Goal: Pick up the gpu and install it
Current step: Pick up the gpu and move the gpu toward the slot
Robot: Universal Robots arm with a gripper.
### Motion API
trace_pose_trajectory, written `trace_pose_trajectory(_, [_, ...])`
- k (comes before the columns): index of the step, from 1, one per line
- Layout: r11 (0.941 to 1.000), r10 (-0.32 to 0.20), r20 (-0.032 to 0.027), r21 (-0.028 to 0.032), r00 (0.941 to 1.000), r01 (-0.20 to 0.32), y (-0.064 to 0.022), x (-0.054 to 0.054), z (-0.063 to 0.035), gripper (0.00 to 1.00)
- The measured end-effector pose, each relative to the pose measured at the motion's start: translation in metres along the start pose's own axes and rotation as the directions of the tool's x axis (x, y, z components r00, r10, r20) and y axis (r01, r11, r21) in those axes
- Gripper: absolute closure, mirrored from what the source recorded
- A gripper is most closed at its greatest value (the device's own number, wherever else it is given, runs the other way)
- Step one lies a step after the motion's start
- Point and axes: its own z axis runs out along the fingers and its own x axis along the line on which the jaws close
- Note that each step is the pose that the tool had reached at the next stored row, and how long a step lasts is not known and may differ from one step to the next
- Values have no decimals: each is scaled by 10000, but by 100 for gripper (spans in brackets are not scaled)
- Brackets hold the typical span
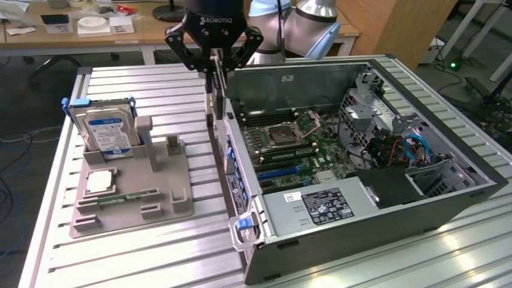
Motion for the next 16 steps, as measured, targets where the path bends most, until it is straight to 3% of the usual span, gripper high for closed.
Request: trace_pose_trajectory(16, [10000, 0, 0, -1, 10000, 0, 23, -302, 4, 72])
